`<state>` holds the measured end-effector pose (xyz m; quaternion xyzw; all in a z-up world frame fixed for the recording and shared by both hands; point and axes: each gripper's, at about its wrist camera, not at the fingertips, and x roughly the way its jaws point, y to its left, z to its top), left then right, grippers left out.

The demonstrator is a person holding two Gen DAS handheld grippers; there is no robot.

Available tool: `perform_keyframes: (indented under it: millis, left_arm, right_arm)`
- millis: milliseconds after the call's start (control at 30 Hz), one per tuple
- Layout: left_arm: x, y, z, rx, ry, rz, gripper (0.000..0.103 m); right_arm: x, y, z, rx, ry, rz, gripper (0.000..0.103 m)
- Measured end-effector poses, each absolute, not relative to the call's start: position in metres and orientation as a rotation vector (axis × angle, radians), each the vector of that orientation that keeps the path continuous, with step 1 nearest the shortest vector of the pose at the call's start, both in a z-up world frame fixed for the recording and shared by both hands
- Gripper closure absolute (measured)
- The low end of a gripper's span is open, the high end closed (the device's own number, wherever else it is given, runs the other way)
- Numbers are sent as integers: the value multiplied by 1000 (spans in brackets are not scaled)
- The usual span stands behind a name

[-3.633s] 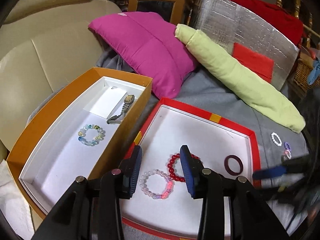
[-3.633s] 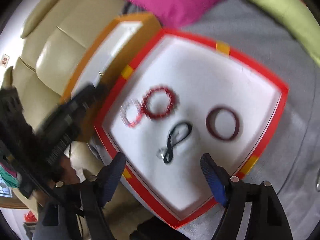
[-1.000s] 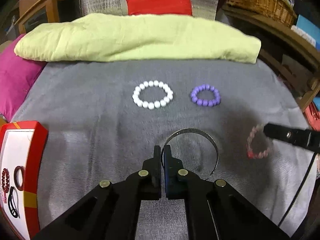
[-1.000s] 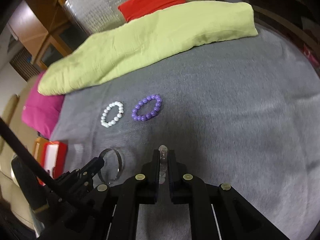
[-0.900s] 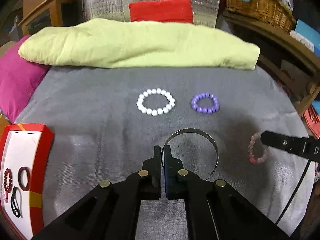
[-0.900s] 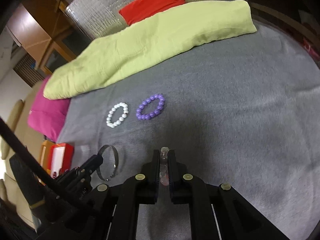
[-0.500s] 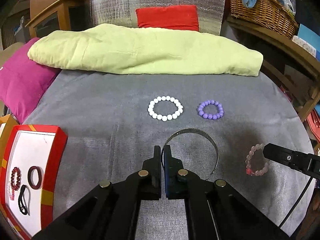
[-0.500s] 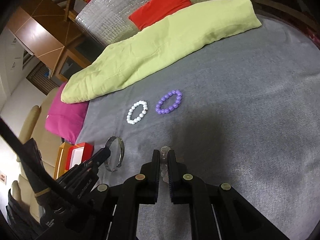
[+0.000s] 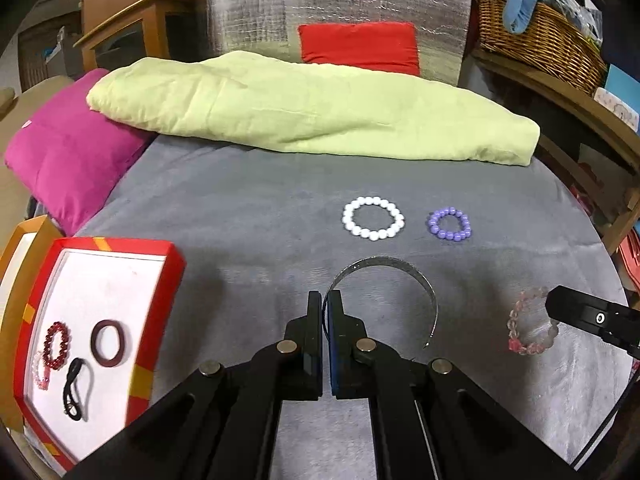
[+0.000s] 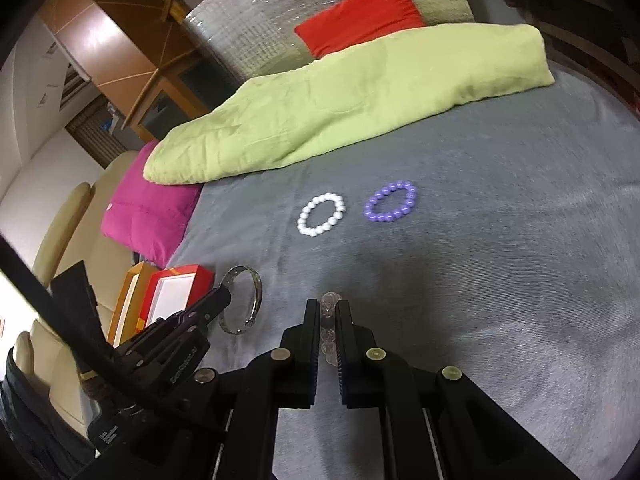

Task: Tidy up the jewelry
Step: 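Carry the silver bangle with the left gripper while the right carries the pink-white bracelet to the tray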

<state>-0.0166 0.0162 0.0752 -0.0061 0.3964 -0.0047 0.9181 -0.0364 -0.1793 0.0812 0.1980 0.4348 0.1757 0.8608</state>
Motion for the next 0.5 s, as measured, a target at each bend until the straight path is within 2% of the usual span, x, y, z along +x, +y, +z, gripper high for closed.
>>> perform_keyframes:
  millis: [500]
  left_arm:
    - [-32, 35, 90, -28, 777, 12, 100]
  right_arm:
    - [-53, -162, 100, 366, 899, 376, 95]
